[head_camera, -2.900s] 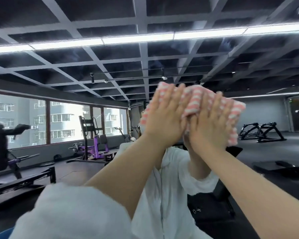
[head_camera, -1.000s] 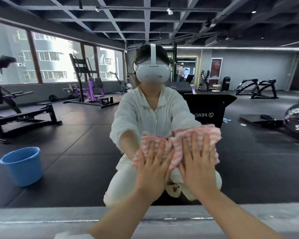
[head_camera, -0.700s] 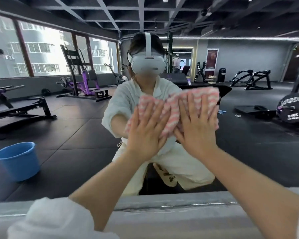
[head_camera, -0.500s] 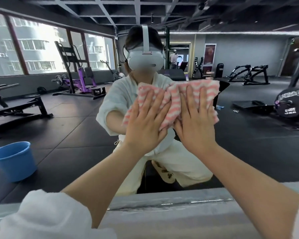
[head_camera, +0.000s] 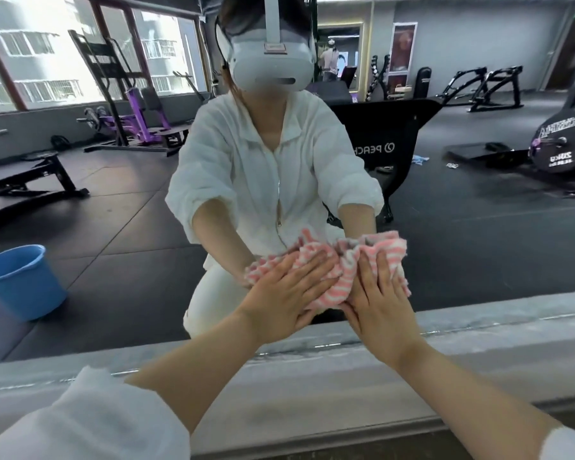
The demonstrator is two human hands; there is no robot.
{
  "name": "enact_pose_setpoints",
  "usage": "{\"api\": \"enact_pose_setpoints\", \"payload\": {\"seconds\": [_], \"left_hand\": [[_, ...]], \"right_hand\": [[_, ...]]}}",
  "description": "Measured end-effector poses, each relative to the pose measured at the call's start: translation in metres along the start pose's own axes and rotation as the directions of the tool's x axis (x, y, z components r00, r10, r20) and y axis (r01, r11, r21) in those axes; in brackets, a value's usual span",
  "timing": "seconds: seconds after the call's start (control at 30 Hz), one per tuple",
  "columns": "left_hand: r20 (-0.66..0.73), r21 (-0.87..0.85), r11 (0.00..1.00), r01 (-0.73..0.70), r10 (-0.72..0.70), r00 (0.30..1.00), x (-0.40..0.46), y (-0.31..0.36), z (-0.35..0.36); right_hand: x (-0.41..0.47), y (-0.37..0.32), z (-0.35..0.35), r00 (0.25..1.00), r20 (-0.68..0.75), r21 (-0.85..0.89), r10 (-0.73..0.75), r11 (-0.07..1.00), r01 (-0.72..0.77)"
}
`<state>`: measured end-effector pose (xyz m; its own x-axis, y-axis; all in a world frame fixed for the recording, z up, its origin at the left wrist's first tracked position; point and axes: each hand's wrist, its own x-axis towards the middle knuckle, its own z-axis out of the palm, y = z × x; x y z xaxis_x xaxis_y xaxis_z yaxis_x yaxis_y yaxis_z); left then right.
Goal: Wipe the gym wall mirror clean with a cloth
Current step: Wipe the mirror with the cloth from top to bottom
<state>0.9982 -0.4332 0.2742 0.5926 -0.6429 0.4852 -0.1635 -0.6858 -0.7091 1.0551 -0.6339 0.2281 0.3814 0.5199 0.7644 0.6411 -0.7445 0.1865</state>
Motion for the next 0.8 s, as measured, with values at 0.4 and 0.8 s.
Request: {"api": "enact_pose_setpoints", "payload": {"seconds": [0.4, 0.8], "left_hand": [[0.287, -0.113, 0.953, -0.282, 0.303, 0.909, -0.038, 0.060, 0.029], [0.017, 0.051, 0.999, 0.006, -0.007, 1.000, -0.020, -0.019, -0.011]], "right_hand": [[-0.097, -0.007, 0.020, 0.920, 0.385, 0.002, -0.071, 0.997, 0.076], [0.004, -0.006, -0.016, 0.983, 0.105, -0.101, -0.153, 0.981, 0.164]]}}
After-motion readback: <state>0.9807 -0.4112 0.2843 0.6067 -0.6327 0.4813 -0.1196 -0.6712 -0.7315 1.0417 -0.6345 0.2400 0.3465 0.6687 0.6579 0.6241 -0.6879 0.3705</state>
